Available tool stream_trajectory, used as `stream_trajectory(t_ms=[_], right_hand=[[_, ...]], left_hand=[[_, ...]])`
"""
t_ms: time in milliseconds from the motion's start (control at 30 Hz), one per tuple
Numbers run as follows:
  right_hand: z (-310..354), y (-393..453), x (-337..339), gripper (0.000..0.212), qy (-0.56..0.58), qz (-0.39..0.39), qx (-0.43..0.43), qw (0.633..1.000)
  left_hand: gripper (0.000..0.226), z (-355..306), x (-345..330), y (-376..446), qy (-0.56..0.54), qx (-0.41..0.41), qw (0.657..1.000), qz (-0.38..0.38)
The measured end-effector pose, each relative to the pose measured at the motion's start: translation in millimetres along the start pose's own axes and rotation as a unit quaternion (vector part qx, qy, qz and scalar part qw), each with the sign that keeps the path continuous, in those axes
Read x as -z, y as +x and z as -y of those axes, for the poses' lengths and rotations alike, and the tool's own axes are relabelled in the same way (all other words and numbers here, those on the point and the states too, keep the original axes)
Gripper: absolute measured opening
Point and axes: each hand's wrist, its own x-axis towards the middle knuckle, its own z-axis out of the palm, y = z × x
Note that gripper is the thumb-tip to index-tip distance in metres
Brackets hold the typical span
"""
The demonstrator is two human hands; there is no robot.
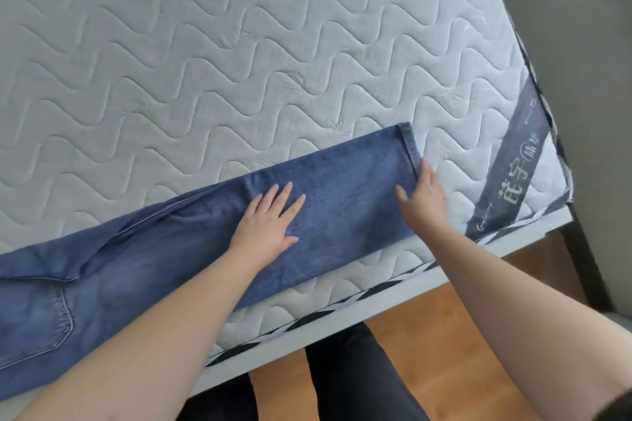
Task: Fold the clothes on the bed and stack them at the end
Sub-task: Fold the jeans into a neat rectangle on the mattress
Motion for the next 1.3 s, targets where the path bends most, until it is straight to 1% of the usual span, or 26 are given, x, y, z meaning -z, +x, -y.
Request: stream_trajectory(t_ms=[133,267,333,400,467,533,667,767,833,900,1000,1067,1200,1233,1300], right_hand=[[-8.8,24.2,5.4,0.078,0.023,0.033,-0.014,0.999],[-11.7,50.4,12.6,0.059,0.043,0.022,0.002,0.999],[-12.4,62.4,18.3,0.054,0.057,0.039,-0.006,0.998],[-13.9,71.5,24.1,0.052,0.052,0.082,-0.021,0.995],[-15.2,76.6,27.5,0.042,0.020,0.127,-0.022,0.991],[-14.1,76.7,30.4,0.031,-0.016,0.150,-0.002,0.989],[-5.8,61.1,37.5,0.027,-0.036,0.132,0.058,0.989],[11.9,35.9,45.9,0.029,-0.030,0.136,0.096,0.986],[29.8,12.8,52.7,0.034,0.005,0.142,0.112,0.983],[49.7,-14.7,59.0,0.038,0.039,0.141,0.131,0.981],[82.1,-55.4,60.6,0.046,0.040,0.129,0.171,0.976],[101.8,-79.0,54.8,0.055,0.018,0.129,0.186,0.974],[140.7,-123.8,25.1,0.062,-0.012,0.134,0.225,0.965],[150.9,-134.5,15.1,0.063,-0.012,0.137,0.233,0.963],[169.7,-153.3,-5.8,0.063,-0.016,0.148,0.243,0.959]], left_hand=[[0.101,-12.2,3.7,23.5,0.044,-0.003,0.999,0.030],[0.116,-20.4,10.8,39.9,0.069,-0.026,0.997,0.035],[0.118,-28.0,15.4,49.2,0.070,-0.039,0.996,0.044],[0.117,-37.2,19.8,56.3,0.054,-0.037,0.996,0.065],[0.115,-44.2,22.2,59.5,0.040,-0.026,0.995,0.087],[0.110,-46.6,24.8,61.0,0.026,-0.017,0.993,0.110],[0.089,-40.0,33.7,70.1,-0.029,-0.015,0.985,0.171],[0.082,-40.0,38.7,70.0,-0.037,-0.021,0.983,0.181],[0.072,-41.2,42.5,66.9,-0.084,-0.013,0.985,0.153],[0.060,-37.3,46.7,61.1,-0.162,-0.006,0.983,0.082],[0.058,-16.6,46.3,38.9,-0.220,-0.004,0.975,-0.030],[0.058,4.8,39.9,16.3,-0.231,0.006,0.970,-0.073],[0.060,61.7,19.2,-47.7,-0.208,0.085,0.965,-0.139],[0.061,77.9,13.0,-66.4,-0.195,0.114,0.962,-0.154],[0.062,108.7,-0.7,-103.3,-0.173,0.197,0.951,-0.163]])
